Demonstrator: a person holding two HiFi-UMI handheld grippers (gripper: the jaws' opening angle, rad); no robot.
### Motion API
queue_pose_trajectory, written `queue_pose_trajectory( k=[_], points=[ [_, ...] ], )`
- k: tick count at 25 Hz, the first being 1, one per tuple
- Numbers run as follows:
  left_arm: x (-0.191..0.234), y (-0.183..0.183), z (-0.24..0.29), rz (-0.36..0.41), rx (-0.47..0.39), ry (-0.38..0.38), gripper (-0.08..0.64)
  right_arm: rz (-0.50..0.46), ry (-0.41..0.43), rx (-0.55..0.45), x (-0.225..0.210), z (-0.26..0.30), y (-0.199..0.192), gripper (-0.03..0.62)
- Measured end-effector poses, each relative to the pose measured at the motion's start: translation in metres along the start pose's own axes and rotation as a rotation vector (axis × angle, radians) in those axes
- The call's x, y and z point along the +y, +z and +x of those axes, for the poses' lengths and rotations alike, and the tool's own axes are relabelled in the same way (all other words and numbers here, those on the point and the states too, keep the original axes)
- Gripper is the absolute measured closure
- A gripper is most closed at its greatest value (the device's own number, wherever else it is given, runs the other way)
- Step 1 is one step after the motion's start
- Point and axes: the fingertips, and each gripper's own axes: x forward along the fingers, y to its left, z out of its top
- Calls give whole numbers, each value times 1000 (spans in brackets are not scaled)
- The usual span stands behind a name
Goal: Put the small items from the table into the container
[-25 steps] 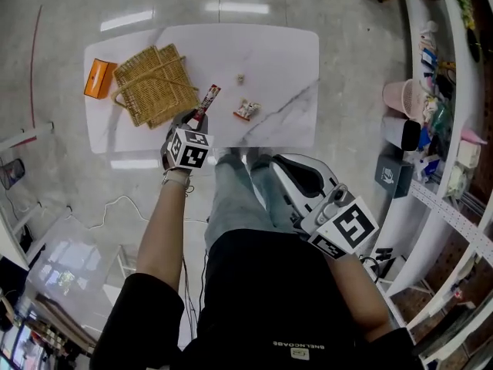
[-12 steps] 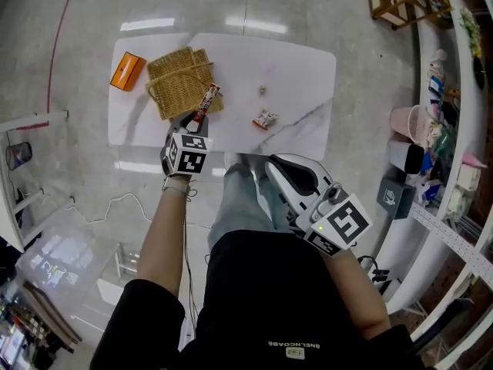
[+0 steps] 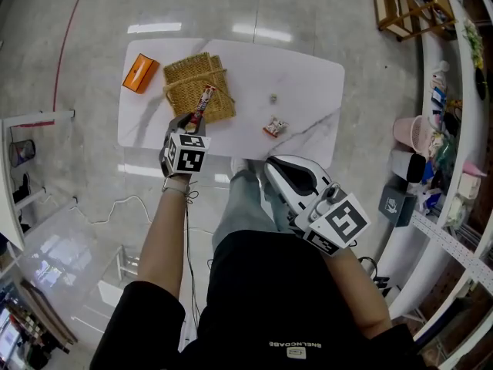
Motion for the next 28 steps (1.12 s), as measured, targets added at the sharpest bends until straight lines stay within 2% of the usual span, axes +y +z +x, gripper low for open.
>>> queue_pose_trajectory(
  k=[16,28],
  points=[
    [34,-27,18,-84,52,6,448,0,-19,40,1,22,-6,580],
    [38,-26,24,-75,33,24,448,4,-27,45,-2,23,-8,580]
  ],
)
